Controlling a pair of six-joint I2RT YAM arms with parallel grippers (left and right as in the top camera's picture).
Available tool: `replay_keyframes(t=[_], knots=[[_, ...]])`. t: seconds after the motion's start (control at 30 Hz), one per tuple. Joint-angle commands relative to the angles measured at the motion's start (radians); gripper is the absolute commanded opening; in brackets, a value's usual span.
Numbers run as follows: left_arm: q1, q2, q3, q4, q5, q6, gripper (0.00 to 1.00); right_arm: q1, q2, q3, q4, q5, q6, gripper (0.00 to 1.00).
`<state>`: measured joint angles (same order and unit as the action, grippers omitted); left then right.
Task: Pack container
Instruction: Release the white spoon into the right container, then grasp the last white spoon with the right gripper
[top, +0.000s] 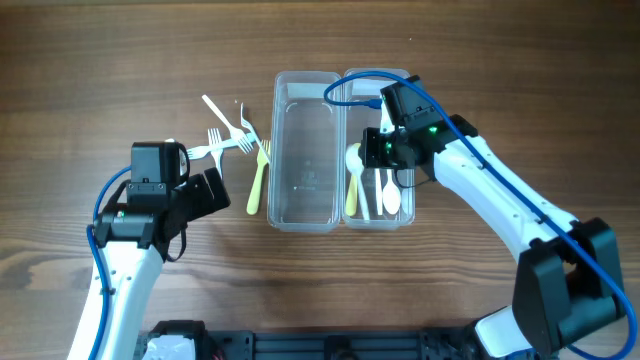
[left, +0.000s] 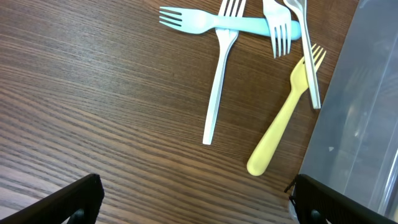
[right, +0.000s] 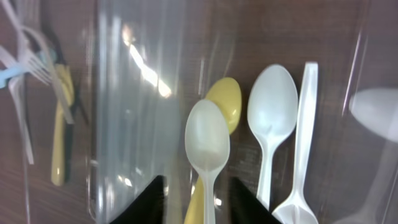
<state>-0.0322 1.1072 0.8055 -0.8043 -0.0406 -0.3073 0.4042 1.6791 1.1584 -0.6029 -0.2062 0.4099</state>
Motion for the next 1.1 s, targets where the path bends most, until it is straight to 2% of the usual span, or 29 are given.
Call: replay_keyframes(t=[0.0, 0.13, 0.27, 0.3, 0.33, 0.47, 0.53, 0.63, 0.77, 1.07], knots=[[0.006, -0.001, 0.021, 0.003, -0.013, 0.016, 1.00, 0.001, -0.083, 0.045, -0.012, -0.038, -0.153, 0.49], [0.006, -0.001, 0.021, 0.003, -0.013, 0.016, 1.00, -0.071, -0.225, 0.063, -0.038, 0.027, -0.262, 0.54], [0.006, -0.001, 0.021, 0.003, -0.013, 0.016, 1.00, -0.224, -0.283, 0.062, -0.067, 0.158, -0.340, 0.56], [0.006, -0.001, 0.021, 0.003, -0.013, 0.016, 1.00, -0.263, -0.274, 0.059, -0.078, 0.159, -0.369, 0.65], [0.006, -0.001, 0.021, 0.003, -0.013, 0.016, 1.00, -0.296, -0.260, 0.057, -0.095, 0.158, -0.394, 0.68], [0.006, -0.001, 0.021, 0.003, -0.013, 0.016, 1.00, -0.355, -0.208, 0.057, -0.132, 0.153, -0.587, 0.66], [0.006, -0.001, 0.021, 0.003, -0.013, 0.016, 1.00, -0.359, -0.179, 0.057, -0.163, 0.134, -0.719, 0.71], [0.006, -0.001, 0.021, 0.003, -0.013, 0.016, 1.00, -0.359, -0.131, 0.057, -0.198, 0.072, -0.858, 0.71], [0.006, -0.001, 0.021, 0.003, -0.013, 0.016, 1.00, -0.359, -0.049, 0.057, -0.248, 0.068, -1.063, 0.60], [0.006, -0.001, 0.021, 0.003, -0.013, 0.016, 1.00, -0.365, 0.146, 0.057, -0.222, 0.106, -1.258, 0.63]])
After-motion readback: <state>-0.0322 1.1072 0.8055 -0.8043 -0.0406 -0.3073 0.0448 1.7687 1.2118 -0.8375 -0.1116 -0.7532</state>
